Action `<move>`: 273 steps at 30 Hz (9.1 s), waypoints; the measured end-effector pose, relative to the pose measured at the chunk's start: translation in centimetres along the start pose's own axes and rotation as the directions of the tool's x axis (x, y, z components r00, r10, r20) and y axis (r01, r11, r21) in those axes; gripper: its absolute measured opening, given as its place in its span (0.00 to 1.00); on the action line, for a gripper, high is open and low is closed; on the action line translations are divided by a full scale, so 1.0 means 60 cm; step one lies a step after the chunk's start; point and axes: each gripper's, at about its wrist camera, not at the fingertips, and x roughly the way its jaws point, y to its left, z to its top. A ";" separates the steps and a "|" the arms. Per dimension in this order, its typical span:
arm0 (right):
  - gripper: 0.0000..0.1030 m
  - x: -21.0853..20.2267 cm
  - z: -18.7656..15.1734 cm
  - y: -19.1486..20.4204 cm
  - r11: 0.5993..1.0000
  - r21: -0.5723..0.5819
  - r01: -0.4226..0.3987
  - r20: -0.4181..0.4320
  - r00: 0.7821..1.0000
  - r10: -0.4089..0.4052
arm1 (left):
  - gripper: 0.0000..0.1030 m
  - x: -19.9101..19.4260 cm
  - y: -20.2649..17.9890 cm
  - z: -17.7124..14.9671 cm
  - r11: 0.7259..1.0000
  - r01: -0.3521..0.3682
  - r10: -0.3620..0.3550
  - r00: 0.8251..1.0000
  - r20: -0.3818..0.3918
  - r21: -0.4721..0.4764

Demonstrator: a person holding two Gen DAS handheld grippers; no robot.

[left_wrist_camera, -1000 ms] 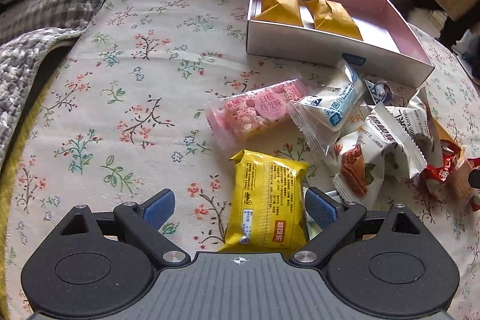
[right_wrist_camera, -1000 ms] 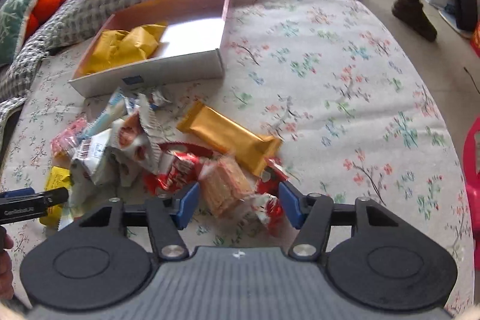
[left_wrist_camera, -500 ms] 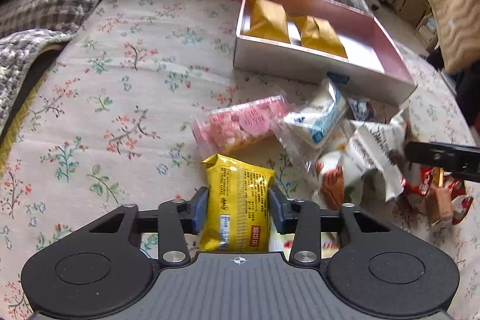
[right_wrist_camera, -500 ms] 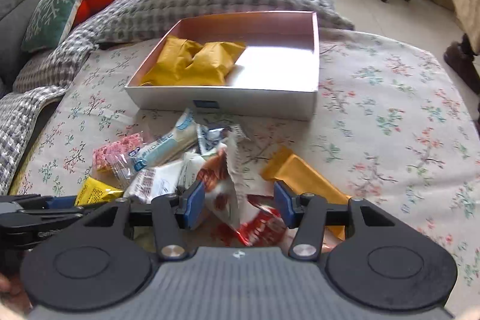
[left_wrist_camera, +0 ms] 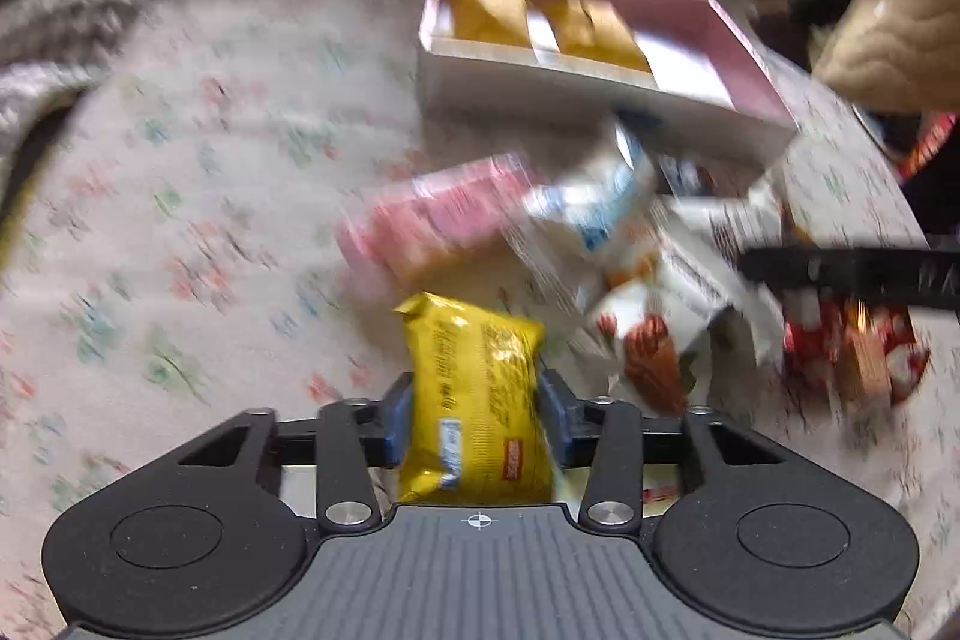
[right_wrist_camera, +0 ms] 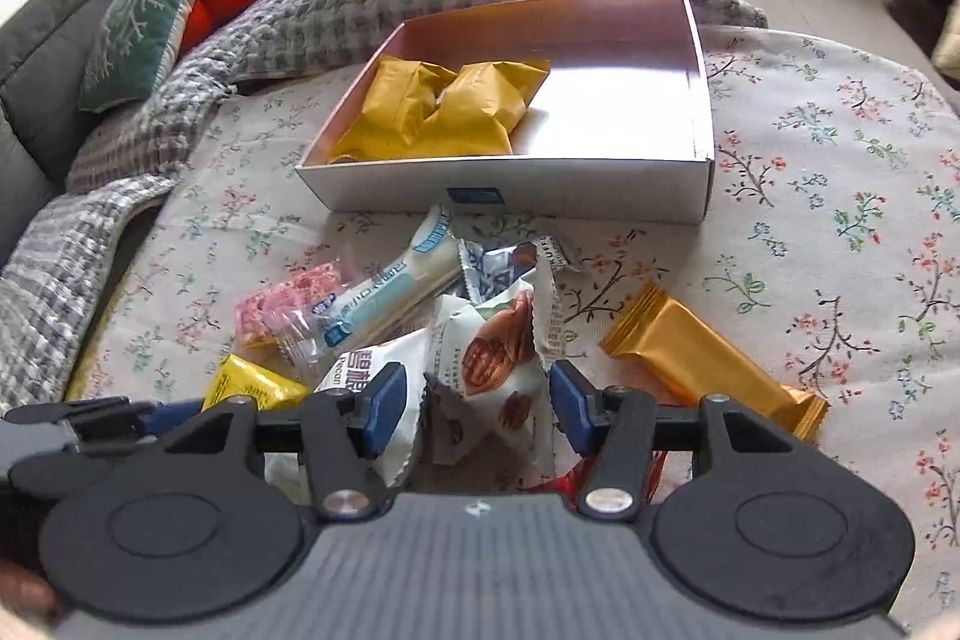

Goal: Organize snacks
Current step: 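Grasp the yellow biscuit pack with the left tool while the right tool grasps a white nut packet, then carry both packets into the pink box and open both tools, then grasp a white nut packet with the left tool while the right tool grasps a red candy, then carry both snacks over the pink box and release them inside, then withdraw both open tools from the box toward the remaining snacks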

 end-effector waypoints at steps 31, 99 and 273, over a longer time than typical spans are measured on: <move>0.33 0.011 -0.003 0.015 1.000 -0.025 -0.006 -0.053 0.999 0.005 | 0.32 -0.036 0.012 0.012 0.998 -0.062 0.064 0.996 0.068 -0.028; 0.66 -0.042 0.121 -0.092 0.985 0.133 0.107 0.200 0.971 -0.132 | 0.76 -0.007 -0.044 0.251 0.998 -0.054 0.039 0.952 0.305 0.041; 0.58 -0.017 0.143 -0.022 0.985 0.077 0.156 0.212 0.963 -0.169 | 0.73 -0.030 0.030 0.245 0.999 -0.033 0.022 0.935 0.355 0.025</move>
